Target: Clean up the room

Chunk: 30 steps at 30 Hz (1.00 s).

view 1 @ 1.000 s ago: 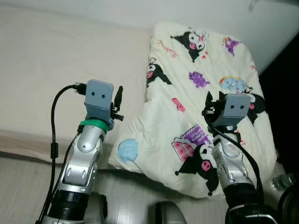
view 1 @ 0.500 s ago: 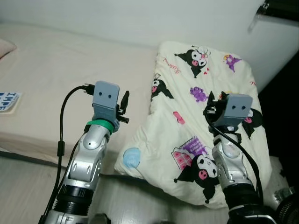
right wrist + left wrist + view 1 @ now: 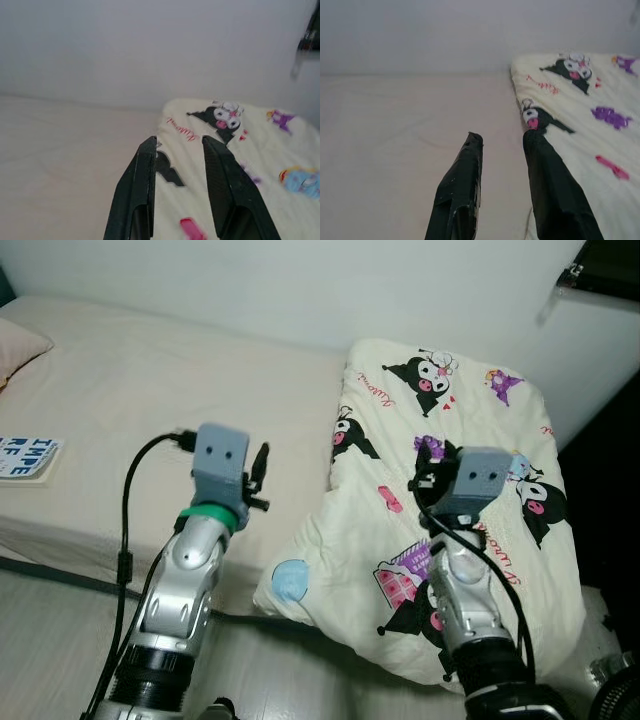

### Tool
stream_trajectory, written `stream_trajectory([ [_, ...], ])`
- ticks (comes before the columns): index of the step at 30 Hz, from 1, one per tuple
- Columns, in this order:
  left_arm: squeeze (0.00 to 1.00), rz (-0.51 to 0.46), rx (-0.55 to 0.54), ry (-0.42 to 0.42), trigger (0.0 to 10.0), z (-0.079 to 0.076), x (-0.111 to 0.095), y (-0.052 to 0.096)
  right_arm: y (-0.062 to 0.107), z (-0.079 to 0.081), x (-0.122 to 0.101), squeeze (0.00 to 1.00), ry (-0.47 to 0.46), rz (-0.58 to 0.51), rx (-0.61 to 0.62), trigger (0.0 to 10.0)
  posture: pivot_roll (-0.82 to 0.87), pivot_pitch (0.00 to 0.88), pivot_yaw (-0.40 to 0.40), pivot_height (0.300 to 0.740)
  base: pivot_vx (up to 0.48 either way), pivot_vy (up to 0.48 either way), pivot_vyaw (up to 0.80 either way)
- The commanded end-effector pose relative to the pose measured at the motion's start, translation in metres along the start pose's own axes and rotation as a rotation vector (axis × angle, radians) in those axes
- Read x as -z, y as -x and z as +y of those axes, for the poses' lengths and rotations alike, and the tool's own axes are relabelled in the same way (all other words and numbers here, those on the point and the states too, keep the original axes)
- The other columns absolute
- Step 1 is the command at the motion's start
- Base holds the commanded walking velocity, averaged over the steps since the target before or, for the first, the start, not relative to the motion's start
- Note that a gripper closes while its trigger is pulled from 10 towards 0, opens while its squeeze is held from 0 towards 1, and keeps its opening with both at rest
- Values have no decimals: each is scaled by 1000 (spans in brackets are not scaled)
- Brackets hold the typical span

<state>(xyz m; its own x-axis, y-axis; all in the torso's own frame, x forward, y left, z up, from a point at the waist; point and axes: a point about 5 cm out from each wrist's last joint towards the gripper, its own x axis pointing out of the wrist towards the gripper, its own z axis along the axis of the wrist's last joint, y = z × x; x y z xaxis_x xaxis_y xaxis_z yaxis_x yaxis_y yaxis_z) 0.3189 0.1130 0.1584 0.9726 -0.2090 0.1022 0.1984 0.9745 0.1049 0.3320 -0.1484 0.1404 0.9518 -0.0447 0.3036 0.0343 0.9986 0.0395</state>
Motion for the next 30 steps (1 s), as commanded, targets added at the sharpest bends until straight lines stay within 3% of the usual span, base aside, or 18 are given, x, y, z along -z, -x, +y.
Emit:
stream_trajectory([
  [1,0,10,29,-18,10000,-6,5,1,3,2,1,0,-5,3,-6,10000,15,30,22,739,0,0,0],
  [11,0,13,77,-8,10000,-13,2,-8,8,4,3,0,-18,2,19,10000,-19,15,57,739,0,0,0],
  [30,0,41,117,5,10000,-19,9,-5,14,13,9,0,-31,30,1,10000,-27,31,65,739,0,0,0],
])
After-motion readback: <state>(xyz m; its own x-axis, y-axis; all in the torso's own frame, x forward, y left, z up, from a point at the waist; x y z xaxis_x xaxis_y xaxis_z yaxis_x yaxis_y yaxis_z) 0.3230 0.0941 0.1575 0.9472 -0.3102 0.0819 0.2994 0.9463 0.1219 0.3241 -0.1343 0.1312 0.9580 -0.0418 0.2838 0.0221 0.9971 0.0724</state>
